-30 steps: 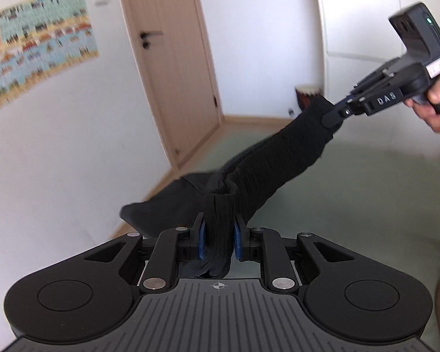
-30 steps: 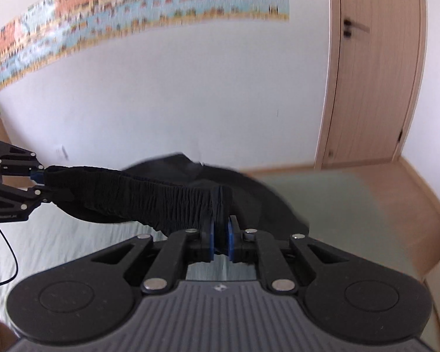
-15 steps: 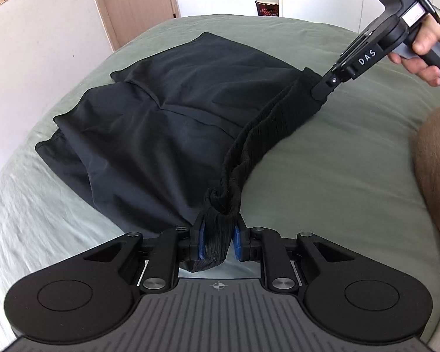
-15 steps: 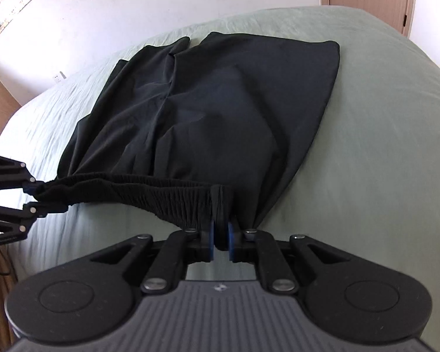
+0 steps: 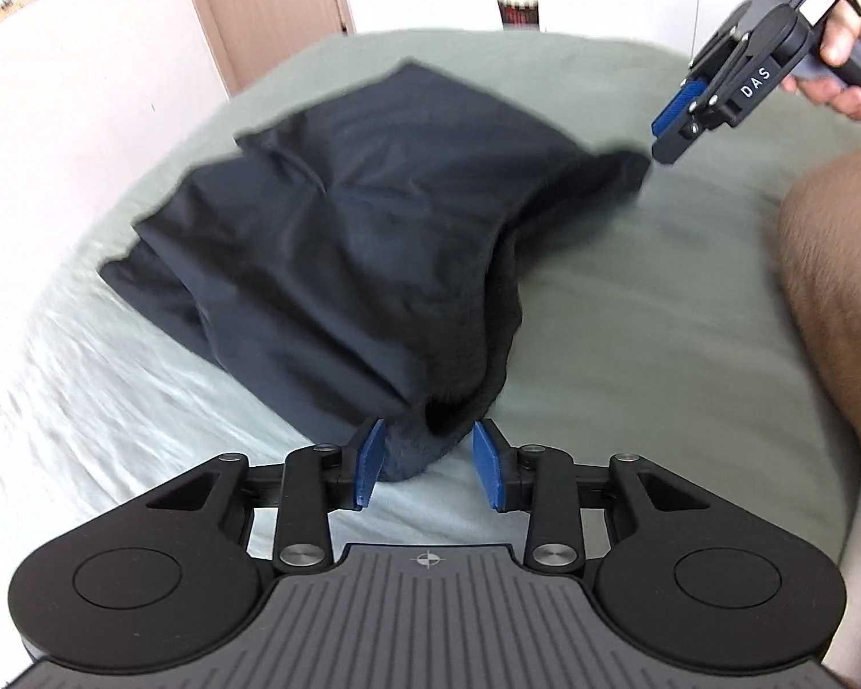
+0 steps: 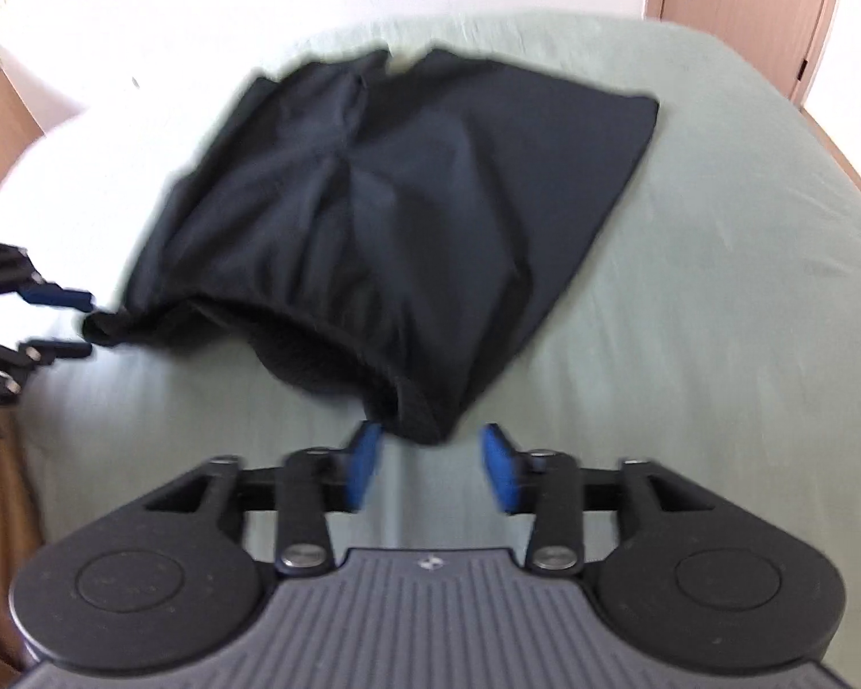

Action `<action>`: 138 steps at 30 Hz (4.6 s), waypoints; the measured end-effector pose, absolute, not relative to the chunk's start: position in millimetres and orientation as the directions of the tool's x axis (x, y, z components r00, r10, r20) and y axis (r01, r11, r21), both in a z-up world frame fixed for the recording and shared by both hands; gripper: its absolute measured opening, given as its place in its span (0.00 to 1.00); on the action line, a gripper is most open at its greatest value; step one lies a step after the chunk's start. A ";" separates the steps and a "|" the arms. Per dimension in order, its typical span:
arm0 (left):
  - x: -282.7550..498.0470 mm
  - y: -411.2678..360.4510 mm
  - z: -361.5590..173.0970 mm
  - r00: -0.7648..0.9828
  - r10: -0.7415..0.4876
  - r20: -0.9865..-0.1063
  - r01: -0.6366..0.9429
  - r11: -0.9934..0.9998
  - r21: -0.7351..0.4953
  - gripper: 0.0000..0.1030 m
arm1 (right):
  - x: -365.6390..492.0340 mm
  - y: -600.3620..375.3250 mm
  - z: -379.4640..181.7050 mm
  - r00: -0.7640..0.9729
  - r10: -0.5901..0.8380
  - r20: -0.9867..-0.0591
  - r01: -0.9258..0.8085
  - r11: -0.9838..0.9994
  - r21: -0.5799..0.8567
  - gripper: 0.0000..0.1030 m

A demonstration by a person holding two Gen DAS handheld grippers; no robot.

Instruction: Fold clothes

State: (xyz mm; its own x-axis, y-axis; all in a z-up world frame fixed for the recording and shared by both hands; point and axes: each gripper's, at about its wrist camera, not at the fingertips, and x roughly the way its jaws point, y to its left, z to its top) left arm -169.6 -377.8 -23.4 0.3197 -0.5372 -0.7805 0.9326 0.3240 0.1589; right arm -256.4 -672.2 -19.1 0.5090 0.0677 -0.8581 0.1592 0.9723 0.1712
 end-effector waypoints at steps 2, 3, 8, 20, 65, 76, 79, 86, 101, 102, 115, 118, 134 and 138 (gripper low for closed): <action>-170.4 -378.0 -9.7 0.324 -0.571 -0.754 0.933 0.326 0.153 0.42 | -256.3 -666.6 -9.1 0.534 0.078 -0.842 0.136 0.975 0.176 0.67; -172.2 -380.2 -4.7 0.322 -0.581 -0.747 0.934 0.324 0.151 0.47 | -255.1 -659.9 -5.4 0.539 0.072 -0.839 0.110 0.982 0.155 0.71; -189.4 -408.1 -22.4 0.358 -0.513 -0.780 0.930 0.273 0.248 0.56 | -254.7 -625.4 -16.8 0.513 -0.009 -0.858 0.009 1.000 -0.005 0.73; -192.9 -430.7 -65.3 0.386 -0.394 -0.834 0.919 0.240 0.312 0.56 | -249.8 -576.4 -62.6 0.484 -0.132 -0.865 -0.267 0.919 -0.289 0.60; -150.6 -437.0 -85.6 0.164 -0.436 -0.885 0.939 0.343 0.006 0.47 | -216.8 -641.4 -57.2 0.398 0.048 -0.916 0.053 0.996 0.075 0.13; -154.5 -404.0 -84.1 0.132 -0.512 -0.849 0.936 0.347 -0.064 0.49 | -251.8 -686.3 -45.6 0.447 -0.027 -0.894 0.268 0.958 0.106 0.16; -130.1 -386.0 -63.5 0.146 -0.580 -0.802 0.889 0.432 -0.150 0.51 | -261.7 -688.4 -27.1 0.555 -0.019 -0.832 0.342 0.917 0.207 0.41; -26.3 -346.5 -36.3 0.315 -0.574 -0.755 0.700 0.679 -0.224 0.57 | -262.3 -671.0 -16.0 0.713 -0.040 -0.700 0.443 0.799 0.406 0.78; 95.3 -410.0 -62.0 0.398 -0.496 -0.772 0.705 0.703 -0.089 0.56 | -235.5 -650.1 -48.7 0.792 0.049 -0.609 0.392 0.724 0.568 0.78; 99.4 -413.6 -65.4 0.390 -0.491 -0.779 0.703 0.705 -0.092 0.56 | -233.3 -649.4 -53.9 0.794 0.050 -0.606 0.388 0.727 0.567 0.78; 107.9 -438.1 -84.2 0.411 -0.383 -0.827 0.696 0.718 0.013 0.03 | -181.9 -653.3 -33.9 0.734 0.005 -0.679 0.460 0.732 0.502 0.78; 105.9 -435.7 -79.5 0.426 -0.377 -0.822 0.686 0.727 0.022 0.01 | -175.0 -644.8 -26.1 0.738 0.022 -0.674 0.439 0.743 0.505 0.78; 101.5 -355.6 -60.7 0.437 -0.421 -0.795 0.634 0.771 -0.060 0.07 | -168.5 -617.1 -30.8 0.705 0.037 -0.708 0.434 0.767 0.473 0.78; 105.1 -364.3 -54.8 0.418 -0.485 -0.768 0.662 0.742 -0.109 0.42 | -168.4 -618.9 -32.9 0.701 0.040 -0.712 0.444 0.757 0.480 0.78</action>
